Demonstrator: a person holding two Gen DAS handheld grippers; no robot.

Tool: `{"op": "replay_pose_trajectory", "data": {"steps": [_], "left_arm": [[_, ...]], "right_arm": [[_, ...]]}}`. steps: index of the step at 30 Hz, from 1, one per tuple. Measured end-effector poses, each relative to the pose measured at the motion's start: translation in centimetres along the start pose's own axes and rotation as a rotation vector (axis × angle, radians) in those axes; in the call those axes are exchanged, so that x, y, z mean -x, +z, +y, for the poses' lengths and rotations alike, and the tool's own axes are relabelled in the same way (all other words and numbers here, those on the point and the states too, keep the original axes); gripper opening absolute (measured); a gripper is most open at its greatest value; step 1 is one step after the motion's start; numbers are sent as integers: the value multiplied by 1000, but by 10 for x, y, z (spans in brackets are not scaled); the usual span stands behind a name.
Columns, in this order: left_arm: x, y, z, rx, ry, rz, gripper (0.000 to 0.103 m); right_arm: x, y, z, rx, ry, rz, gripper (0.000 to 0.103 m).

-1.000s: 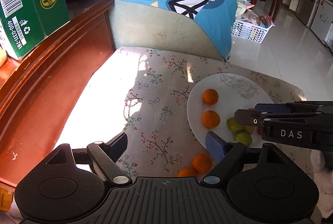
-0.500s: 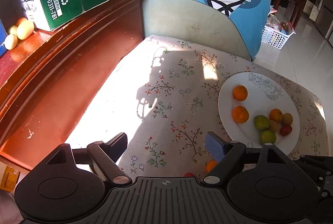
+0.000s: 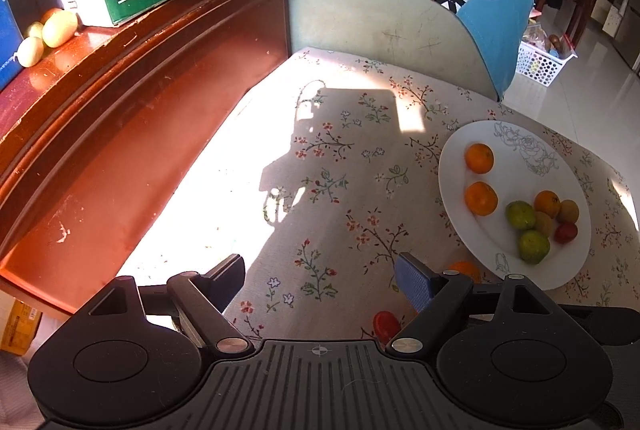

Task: Organize fruits
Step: 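Grasp the red tomato with the left tool while the right tool grasps a yellow fruit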

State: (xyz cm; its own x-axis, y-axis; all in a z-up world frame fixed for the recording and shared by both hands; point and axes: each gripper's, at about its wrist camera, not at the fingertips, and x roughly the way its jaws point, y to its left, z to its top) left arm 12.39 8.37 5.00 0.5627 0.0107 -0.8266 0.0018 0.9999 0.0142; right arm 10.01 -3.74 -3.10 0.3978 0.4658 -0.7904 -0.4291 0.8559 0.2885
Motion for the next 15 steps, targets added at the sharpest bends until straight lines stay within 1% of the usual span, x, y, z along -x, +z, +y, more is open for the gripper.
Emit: {"op": "replay_pose_trajectory", "data": {"steps": [3, 10, 15], "left_arm": [[-2, -3, 3, 3, 6, 10, 84], [-7, -10, 7, 19, -2, 32, 84], [-11, -15, 6, 5, -9, 48, 83]], "right_arm": [[-6, -3, 3, 8, -4, 10, 43], [-10, -5, 4, 26, -10, 1, 27], [-3, -8, 0, 29, 4, 9, 26]]}}
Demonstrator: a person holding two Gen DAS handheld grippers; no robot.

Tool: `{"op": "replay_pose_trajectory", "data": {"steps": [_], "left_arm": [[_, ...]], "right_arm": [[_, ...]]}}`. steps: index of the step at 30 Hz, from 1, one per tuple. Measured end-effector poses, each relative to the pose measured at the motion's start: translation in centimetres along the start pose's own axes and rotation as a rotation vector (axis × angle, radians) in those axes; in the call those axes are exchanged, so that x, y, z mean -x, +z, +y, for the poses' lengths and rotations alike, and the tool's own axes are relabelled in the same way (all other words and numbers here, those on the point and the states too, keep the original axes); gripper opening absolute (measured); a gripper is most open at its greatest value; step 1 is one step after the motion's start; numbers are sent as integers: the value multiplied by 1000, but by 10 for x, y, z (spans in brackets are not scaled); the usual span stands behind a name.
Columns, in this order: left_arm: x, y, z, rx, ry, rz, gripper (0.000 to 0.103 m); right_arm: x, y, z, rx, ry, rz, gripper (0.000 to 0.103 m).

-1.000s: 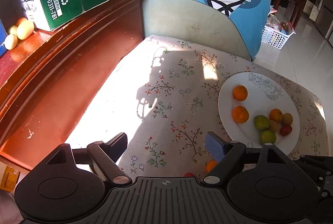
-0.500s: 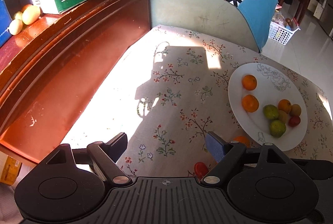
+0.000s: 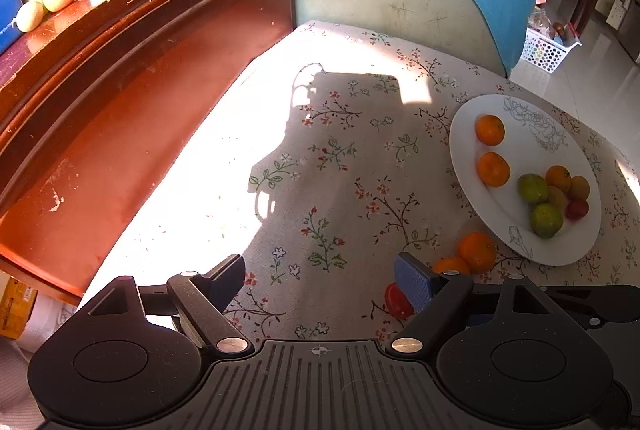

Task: Organize fruits
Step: 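Grasp the red tomato with the left tool while the right tool grasps a yellow fruit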

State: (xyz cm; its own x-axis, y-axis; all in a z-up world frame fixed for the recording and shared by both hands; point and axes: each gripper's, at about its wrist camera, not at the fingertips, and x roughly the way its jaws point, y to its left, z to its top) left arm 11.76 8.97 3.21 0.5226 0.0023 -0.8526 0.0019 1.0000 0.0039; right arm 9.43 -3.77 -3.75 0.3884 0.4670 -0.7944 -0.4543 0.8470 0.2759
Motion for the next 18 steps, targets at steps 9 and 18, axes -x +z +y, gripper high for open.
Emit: {"op": "replay_pose_trajectory", "data": {"steps": [9, 18], "left_arm": [[-12, -16, -16, -77, -34, 34, 82], [-22, -28, -38, -153, -72, 35, 69]], "right_arm": [[22, -9, -22, -32, -62, 9, 26], [23, -11, -33, -85, -97, 25, 26]]}}
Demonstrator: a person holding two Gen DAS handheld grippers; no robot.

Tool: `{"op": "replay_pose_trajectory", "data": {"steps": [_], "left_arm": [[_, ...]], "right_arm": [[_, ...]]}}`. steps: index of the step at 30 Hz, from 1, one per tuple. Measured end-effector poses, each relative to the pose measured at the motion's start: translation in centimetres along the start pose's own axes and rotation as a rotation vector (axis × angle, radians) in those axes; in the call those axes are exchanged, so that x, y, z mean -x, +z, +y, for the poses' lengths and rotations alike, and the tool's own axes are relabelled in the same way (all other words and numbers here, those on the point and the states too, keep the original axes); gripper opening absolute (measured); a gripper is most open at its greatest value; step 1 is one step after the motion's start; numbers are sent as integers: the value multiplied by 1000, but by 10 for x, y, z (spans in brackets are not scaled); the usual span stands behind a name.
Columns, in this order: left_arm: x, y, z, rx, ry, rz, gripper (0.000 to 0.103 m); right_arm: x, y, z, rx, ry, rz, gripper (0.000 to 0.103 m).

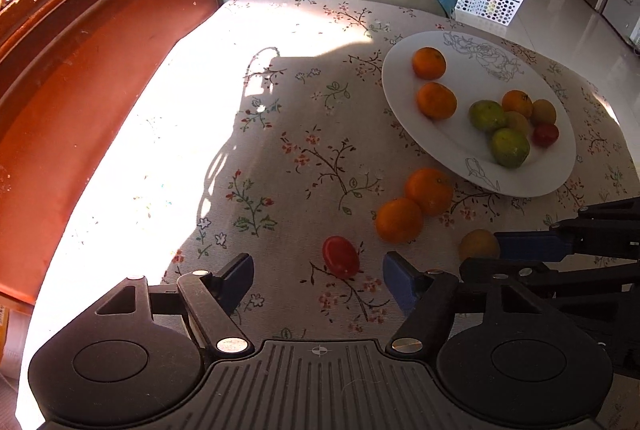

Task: Organize fruits
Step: 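Grasp the red tomato with the left tool while the right tool grasps a yellow fruit, then lower the tomato onto the plate with the left tool while the right tool releases the yellow fruit there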

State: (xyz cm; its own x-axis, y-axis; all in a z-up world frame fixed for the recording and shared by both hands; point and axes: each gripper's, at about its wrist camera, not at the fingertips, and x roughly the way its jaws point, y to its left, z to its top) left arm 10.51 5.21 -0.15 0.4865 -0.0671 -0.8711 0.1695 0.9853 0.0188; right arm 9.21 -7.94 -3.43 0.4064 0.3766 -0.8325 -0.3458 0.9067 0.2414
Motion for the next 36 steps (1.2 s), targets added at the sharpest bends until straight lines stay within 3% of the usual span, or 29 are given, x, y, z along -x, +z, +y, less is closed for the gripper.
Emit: {"op": "replay_pose_trajectory", "data": {"steps": [5, 10, 12, 14, 19, 28, 36], "left_arm": [[-7, -2, -2, 5, -6, 0, 52], [-9, -3, -2, 7, -8, -13, 48], [-9, -3, -2, 7, -12, -22, 41], [-8, -2, -2, 4, -21, -25, 27], [-8, -2, -3, 8, -32, -28, 17], [2, 3, -4, 28, -45, -62, 16], [23, 26, -9, 42, -69, -140, 16]], "right_arm": [[0, -1, -2, -10, 2, 1, 27], [-2, -1, -4, -28, 10, 5, 29], [-2, -1, -3, -24, 9, 4, 29], [-2, -1, -3, -24, 10, 4, 29], [-2, -1, -2, -10, 5, 3, 27], [12, 7, -8, -41, 28, -39, 26], [48, 32, -29, -96, 28, -164, 26]]}}
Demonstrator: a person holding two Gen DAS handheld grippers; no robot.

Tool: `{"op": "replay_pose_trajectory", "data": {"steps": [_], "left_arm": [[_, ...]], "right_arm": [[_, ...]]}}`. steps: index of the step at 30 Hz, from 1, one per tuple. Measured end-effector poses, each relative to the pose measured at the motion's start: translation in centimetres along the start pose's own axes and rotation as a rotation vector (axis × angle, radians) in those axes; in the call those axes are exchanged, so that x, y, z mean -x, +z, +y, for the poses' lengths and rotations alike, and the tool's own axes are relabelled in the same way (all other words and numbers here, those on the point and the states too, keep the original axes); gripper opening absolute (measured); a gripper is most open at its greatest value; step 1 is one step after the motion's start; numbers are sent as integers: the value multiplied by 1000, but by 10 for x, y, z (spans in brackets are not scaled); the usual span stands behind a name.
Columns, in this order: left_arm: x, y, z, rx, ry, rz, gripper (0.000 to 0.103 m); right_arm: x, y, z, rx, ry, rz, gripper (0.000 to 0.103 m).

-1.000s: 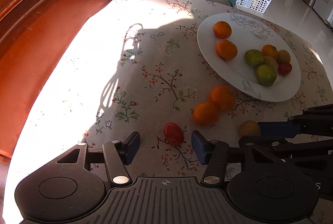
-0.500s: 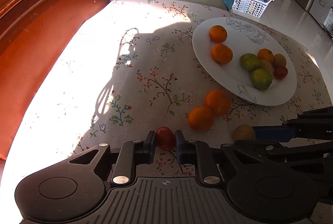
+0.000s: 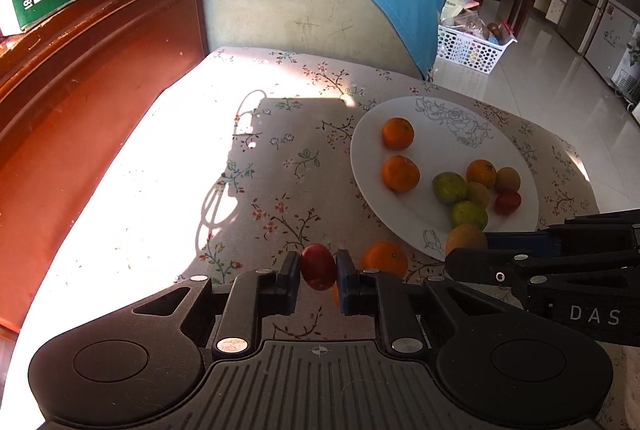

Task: Organize fruits
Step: 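Lower the tomato onto the plate with the left tool while the right tool releases the yellow fruit there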

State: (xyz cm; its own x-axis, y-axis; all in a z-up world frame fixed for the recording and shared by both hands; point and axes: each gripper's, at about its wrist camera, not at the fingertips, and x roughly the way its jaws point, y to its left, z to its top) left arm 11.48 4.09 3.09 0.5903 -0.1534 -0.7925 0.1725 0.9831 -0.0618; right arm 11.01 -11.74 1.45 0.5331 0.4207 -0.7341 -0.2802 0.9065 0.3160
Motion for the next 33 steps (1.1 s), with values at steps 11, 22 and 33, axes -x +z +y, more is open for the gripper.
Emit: {"op": "replay_pose_trajectory", "data": {"steps": [11, 22, 33], "left_arm": [[-3, 38, -27, -12, -75, -68, 17], [-32, 47, -52, -35, -114, -35, 17], [-50, 41, -63, -50, -122, 4, 19]], "right_arm": [[17, 37, -40, -57, -72, -98, 26], [-12, 47, -68, -96, -75, -54, 26], [-29, 42, -71, -115, -96, -19, 29]]}}
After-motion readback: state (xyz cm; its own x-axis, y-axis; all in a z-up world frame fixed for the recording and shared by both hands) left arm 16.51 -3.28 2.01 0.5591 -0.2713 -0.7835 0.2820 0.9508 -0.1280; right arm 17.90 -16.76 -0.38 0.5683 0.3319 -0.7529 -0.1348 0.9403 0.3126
